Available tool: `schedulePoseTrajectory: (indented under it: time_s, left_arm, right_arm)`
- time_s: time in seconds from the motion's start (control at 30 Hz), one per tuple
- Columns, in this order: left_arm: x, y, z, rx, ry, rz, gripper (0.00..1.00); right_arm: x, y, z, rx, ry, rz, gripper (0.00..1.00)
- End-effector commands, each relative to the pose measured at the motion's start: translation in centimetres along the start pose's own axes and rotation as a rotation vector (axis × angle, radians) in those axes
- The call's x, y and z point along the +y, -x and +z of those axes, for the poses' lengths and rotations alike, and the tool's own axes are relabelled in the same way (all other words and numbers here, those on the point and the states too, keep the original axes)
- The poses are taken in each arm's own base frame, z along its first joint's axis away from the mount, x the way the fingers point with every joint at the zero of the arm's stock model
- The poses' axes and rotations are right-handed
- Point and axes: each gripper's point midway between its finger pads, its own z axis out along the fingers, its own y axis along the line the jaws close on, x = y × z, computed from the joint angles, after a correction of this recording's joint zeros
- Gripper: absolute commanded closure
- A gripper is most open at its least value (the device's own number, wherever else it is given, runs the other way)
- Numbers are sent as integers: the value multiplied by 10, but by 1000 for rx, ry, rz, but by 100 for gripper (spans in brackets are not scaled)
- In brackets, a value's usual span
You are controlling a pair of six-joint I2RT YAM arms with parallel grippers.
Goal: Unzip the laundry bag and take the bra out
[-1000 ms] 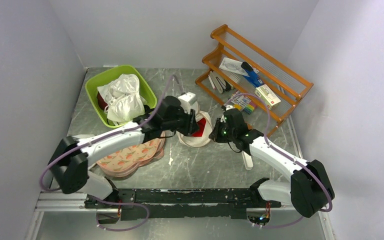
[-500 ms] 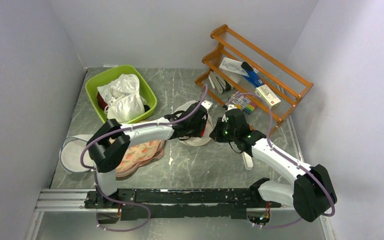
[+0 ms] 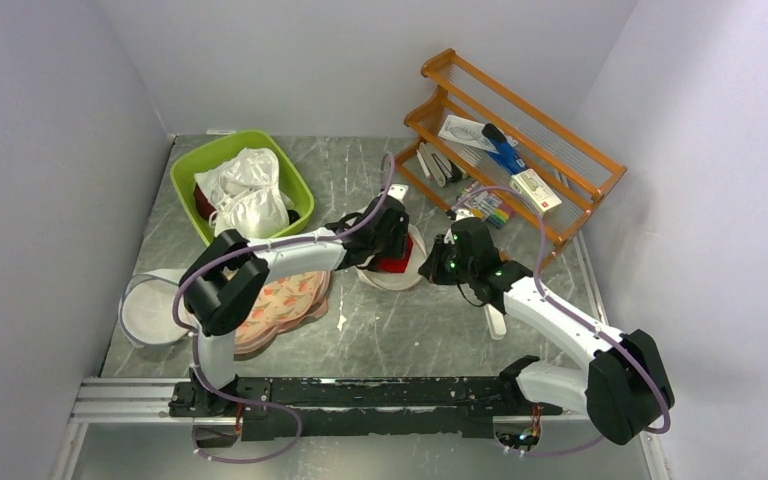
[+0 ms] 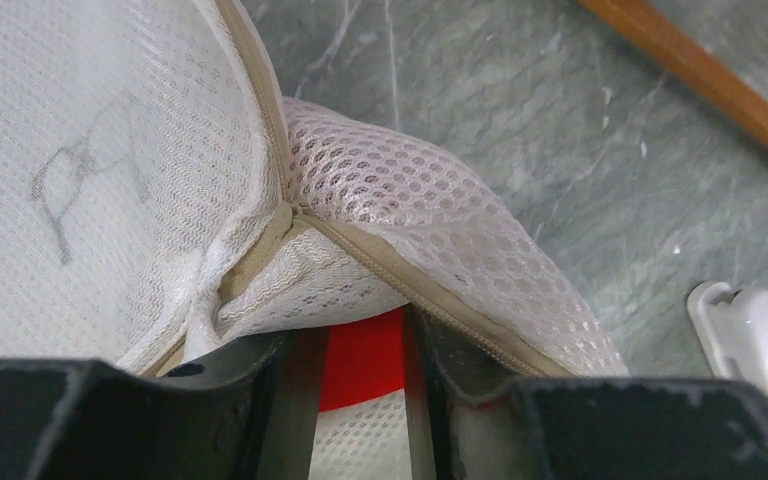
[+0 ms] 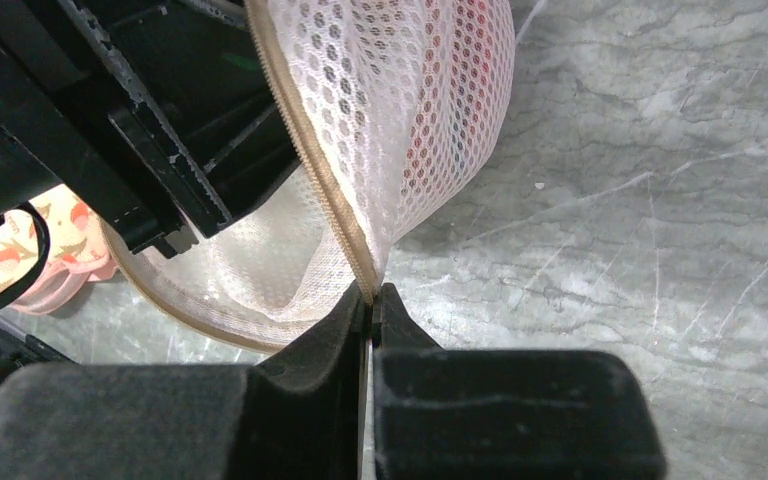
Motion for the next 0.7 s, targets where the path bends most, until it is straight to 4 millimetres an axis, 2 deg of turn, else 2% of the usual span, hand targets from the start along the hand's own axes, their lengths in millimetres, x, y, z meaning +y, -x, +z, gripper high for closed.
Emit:
schedulePoseTrajectory:
  time_s: [0.0,0.1,0.33,0.6,0.67]
  left_arm:
    - [-21,19,10,-73,-79,-48,56]
    - [-24,22,18,-83,-89,-44,51]
    - [-27,12,31,-66,-112,-49,42]
    - [-14,-20,36,-3,-93,-25,32]
    - [-8,-29,36,10,-84,-16,34]
  right_arm:
    - [4,4,-3,-22,22,12,100]
    - [5,4,-3,-19,29,15,100]
    - [6,1,-3,-11,36,19,100]
    - [1,3,-5,-18,11,8,100]
    - [0,2,-6,-20,4,3,100]
